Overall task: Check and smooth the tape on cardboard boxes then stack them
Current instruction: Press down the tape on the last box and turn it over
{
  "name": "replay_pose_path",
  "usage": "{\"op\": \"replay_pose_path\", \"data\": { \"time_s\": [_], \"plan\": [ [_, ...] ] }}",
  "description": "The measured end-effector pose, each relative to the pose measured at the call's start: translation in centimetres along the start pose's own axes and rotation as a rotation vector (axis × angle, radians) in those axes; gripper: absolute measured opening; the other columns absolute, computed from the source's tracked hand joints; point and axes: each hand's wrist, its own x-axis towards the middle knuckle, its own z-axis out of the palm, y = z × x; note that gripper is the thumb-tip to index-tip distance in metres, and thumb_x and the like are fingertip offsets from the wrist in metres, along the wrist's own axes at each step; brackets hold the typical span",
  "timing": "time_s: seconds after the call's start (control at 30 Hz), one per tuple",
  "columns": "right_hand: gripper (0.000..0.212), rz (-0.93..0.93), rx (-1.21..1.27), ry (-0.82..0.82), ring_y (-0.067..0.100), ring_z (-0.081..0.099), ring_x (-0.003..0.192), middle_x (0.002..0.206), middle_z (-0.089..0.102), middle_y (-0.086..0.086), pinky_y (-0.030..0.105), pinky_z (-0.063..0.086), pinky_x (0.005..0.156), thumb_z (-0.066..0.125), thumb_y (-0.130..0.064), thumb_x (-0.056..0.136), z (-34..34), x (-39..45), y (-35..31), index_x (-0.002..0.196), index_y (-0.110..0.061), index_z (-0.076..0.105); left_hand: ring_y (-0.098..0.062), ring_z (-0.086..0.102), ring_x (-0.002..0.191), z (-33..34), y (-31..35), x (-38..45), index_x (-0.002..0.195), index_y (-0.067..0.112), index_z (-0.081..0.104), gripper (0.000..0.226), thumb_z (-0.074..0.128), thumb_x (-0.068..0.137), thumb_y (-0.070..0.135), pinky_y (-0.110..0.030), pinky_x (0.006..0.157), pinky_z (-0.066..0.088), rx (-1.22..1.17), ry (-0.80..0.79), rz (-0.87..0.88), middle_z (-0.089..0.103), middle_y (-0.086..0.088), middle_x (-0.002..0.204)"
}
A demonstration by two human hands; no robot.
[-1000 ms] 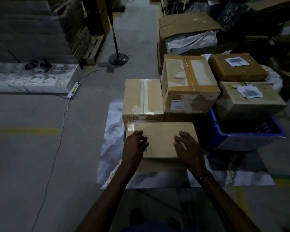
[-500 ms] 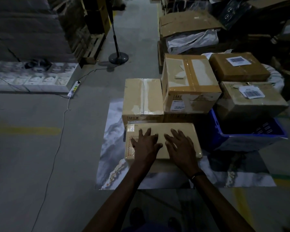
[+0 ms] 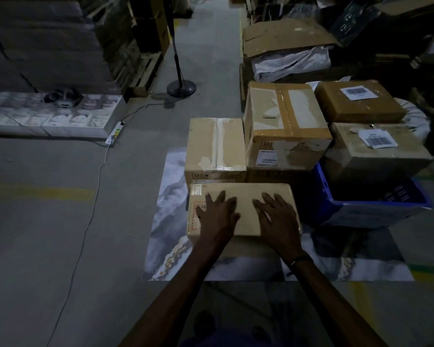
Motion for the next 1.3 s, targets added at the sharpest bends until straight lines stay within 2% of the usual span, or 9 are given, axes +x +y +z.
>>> {"op": "replay_pose_path", "data": {
  "time_s": [0.1, 0.27, 0.47, 0.57, 0.67, 0.8, 0.97, 1.1, 1.3],
  "plan": [
    [0.036, -0.005, -0.05, -0.024, 0.029, 0.039, 0.146, 0.151, 0.053, -0.001, 0.051, 0.032, 0.115, 0.051, -0.029, 0.102, -0.1, -0.1, -0.3, 0.134, -0.036, 0.065, -0.051, 0.002, 0.152, 1.5, 1.3, 0.4, 0.145, 0.034, 0.048, 0.041, 0.051, 0.104, 0.04, -0.079, 0.11, 0.012, 0.119, -0.087, -0.04, 0.022, -0.003, 0.167],
    [0.037, 0.037, -0.019, -0.02, 0.022, 0.041, 0.143, 0.15, 0.053, -0.006, 0.049, 0.034, 0.115, 0.052, -0.052, 0.097, -1.5, 0.3, 0.7, 0.129, -0.04, 0.067, -0.05, 0.0, 0.152, 1.4, -0.2, -0.1, 0.145, 0.031, 0.051, 0.041, 0.048, 0.105, 0.041, -0.079, 0.112, 0.008, 0.026, -0.071, 0.027, 0.022, -0.005, 0.167],
    [0.086, 0.34, 0.232, -0.004, 0.025, 0.036, 0.146, 0.165, 0.029, 0.001, 0.046, 0.038, 0.116, 0.071, -0.072, 0.078, -1.7, -0.1, 3.0, 0.149, -0.029, 0.05, -0.037, -0.003, 0.156, 1.9, -1.7, -1.9, 0.153, 0.029, 0.042, 0.05, 0.044, 0.106, 0.046, -0.066, 0.119, 0.002, -0.034, -0.015, 0.047, 0.018, -0.002, 0.169],
    [0.094, 0.55, 0.53, -0.032, 0.019, 0.051, 0.13, 0.147, 0.049, -0.005, 0.043, 0.047, 0.108, 0.084, -0.062, 0.071, -2.3, -0.2, 2.9, 0.15, -0.032, 0.044, -0.036, -0.003, 0.156, 1.8, -1.2, -2.1, 0.154, 0.029, 0.041, 0.051, 0.043, 0.106, 0.047, -0.066, 0.119, 0.001, -0.04, -0.007, 0.048, 0.018, -0.003, 0.169],
    [0.069, 0.608, 0.718, -0.077, 0.017, 0.066, 0.108, 0.127, 0.068, 0.001, 0.04, 0.06, 0.087, 0.086, -0.047, 0.075, -2.6, -0.2, 2.5, 0.134, -0.026, 0.058, -0.039, -0.003, 0.156, 1.9, -0.9, -2.2, 0.155, 0.03, 0.037, 0.056, 0.043, 0.104, 0.052, -0.068, 0.118, -0.001, -0.014, -0.018, 0.038, 0.018, -0.004, 0.169],
    [0.052, 0.566, 0.739, -0.096, 0.012, 0.068, 0.098, 0.116, 0.071, 0.0, 0.035, 0.06, 0.08, 0.083, -0.034, 0.083, -4.0, -0.4, 1.5, 0.129, -0.023, 0.062, -0.046, -0.009, 0.153, 1.7, -0.1, -2.3, 0.158, 0.037, 0.028, 0.066, 0.04, 0.1, 0.065, -0.073, 0.116, -0.004, 0.017, -0.036, 0.02, 0.012, 0.0, 0.17],
    [0.032, 0.416, 0.698, -0.132, 0.013, 0.069, 0.097, 0.104, 0.071, -0.011, 0.038, 0.059, 0.082, 0.067, -0.051, 0.093, -6.4, 0.3, -2.4, 0.117, -0.029, 0.069, -0.047, -0.01, 0.153, 1.2, 0.9, -2.1, 0.161, 0.036, 0.013, 0.094, 0.032, 0.086, 0.089, -0.074, 0.117, -0.008, -0.075, 0.0, -0.075, 0.007, 0.002, 0.17],
    [0.035, 0.315, 0.532, -0.098, 0.029, 0.06, 0.077, 0.071, 0.056, -0.004, 0.046, 0.05, 0.075, 0.048, -0.04, 0.105, -8.1, 1.1, -6.9, 0.075, -0.025, 0.059, -0.047, -0.008, 0.153, -1.5, 1.7, -2.1, 0.163, 0.028, 0.004, 0.113, 0.027, 0.077, 0.097, -0.073, 0.117, -0.003, -0.224, 0.016, -0.244, -0.002, -0.001, 0.171],
    [0.029, 0.075, 0.351, -0.015, 0.021, 0.068, 0.098, 0.112, 0.075, -0.001, 0.036, 0.057, 0.082, 0.055, -0.031, 0.101, -7.1, 1.9, -9.3, 0.124, -0.026, 0.072, -0.047, -0.008, 0.153, -5.0, 1.4, -2.0, 0.162, 0.017, -0.009, 0.142, 0.04, 0.061, 0.104, -0.075, 0.116, 0.0, -0.312, -0.02, -0.444, -0.013, -0.015, 0.169]
  ]
}}
